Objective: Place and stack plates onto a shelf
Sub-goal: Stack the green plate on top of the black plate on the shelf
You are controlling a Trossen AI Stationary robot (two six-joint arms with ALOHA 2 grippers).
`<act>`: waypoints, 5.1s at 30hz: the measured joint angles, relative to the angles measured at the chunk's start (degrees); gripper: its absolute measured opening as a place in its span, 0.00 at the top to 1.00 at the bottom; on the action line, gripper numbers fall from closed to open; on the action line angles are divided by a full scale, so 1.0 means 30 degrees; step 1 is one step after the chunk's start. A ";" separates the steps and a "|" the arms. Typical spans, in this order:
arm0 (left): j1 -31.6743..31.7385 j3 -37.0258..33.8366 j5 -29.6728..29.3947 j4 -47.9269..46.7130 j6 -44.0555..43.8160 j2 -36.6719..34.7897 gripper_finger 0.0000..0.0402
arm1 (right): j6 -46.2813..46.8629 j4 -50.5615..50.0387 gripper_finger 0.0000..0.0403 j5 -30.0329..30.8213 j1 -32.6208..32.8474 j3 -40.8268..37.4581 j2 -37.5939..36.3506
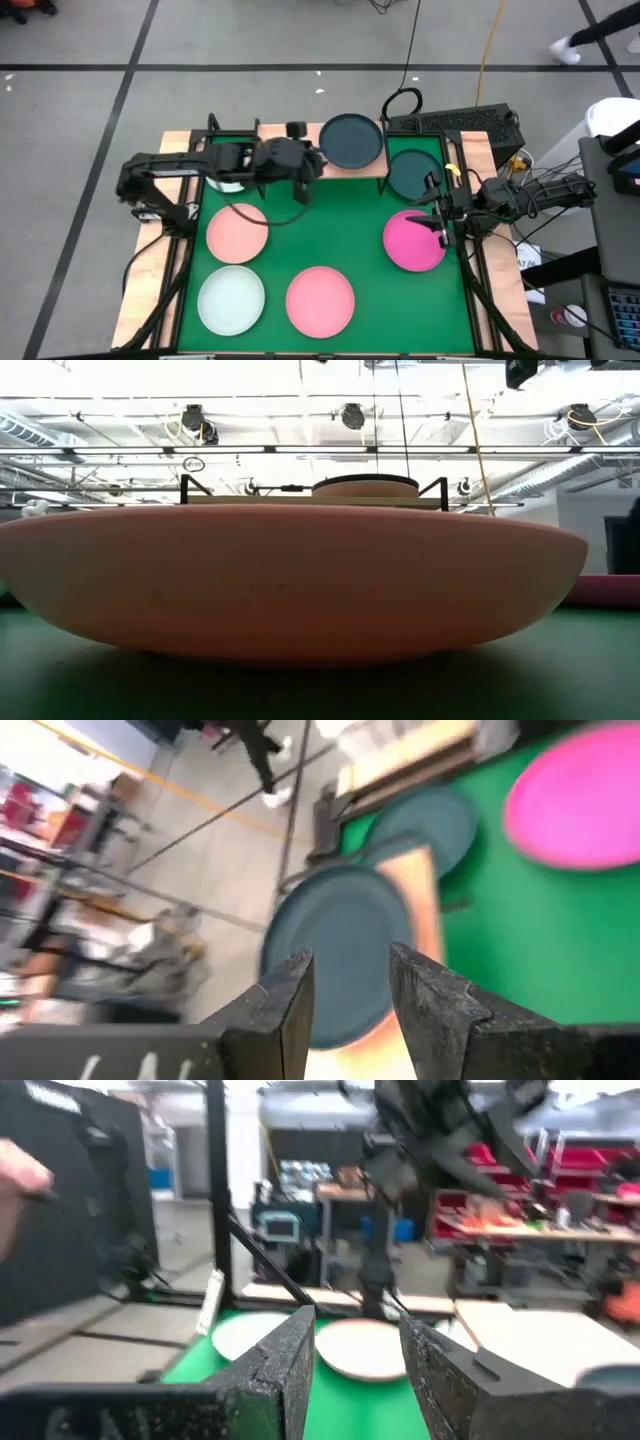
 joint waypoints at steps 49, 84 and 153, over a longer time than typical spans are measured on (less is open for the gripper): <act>-0.3538 -2.0771 -0.0050 2.6791 -0.5889 -0.6984 0.66 | 0.3695 -1.0755 0.68 0.5953 -0.9198 0.0000 1.3343; -0.3531 -2.0771 -0.0013 2.6755 -0.5885 -0.6976 0.66 | 0.4779 -0.9611 1.00 0.6332 -1.0258 0.0000 0.6996; -0.3866 -2.0771 0.0169 2.6356 -0.6336 -0.6969 0.66 | -0.3280 -0.8318 0.63 0.3986 -0.8868 1.1147 1.6468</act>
